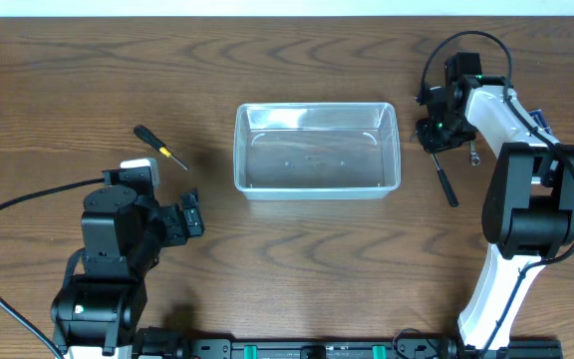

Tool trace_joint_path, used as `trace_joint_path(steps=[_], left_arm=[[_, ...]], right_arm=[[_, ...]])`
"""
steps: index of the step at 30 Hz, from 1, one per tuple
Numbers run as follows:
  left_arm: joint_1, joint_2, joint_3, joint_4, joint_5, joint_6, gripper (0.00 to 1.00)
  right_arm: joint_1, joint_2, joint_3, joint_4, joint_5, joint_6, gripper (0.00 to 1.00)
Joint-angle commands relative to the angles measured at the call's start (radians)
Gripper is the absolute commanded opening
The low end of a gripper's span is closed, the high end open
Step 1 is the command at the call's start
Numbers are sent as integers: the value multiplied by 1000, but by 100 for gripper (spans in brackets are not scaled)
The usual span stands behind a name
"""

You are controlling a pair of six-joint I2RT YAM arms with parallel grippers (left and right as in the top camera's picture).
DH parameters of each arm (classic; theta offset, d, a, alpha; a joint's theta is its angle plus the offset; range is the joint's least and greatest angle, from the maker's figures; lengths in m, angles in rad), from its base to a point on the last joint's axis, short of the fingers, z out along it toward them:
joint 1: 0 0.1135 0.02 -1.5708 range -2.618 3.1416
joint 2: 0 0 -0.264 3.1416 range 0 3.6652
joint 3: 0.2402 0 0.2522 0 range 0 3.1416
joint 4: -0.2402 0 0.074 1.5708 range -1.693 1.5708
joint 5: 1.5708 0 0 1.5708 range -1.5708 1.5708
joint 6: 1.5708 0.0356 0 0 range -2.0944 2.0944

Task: Pack container
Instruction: 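Lower the right gripper and close it on the hammer handle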

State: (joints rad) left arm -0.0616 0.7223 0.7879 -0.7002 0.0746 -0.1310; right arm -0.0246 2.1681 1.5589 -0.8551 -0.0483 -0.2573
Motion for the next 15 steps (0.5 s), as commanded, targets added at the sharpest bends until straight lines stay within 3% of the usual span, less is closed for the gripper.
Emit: trace_joint_path(steps=[1, 15], left_arm=[[4, 0, 21, -2, -8, 2, 98], [4, 0, 21, -2, -8, 1, 98]], right_arm=[[7, 52, -9, -7, -25, 10, 14], [12, 52, -9, -8, -24, 10, 1]])
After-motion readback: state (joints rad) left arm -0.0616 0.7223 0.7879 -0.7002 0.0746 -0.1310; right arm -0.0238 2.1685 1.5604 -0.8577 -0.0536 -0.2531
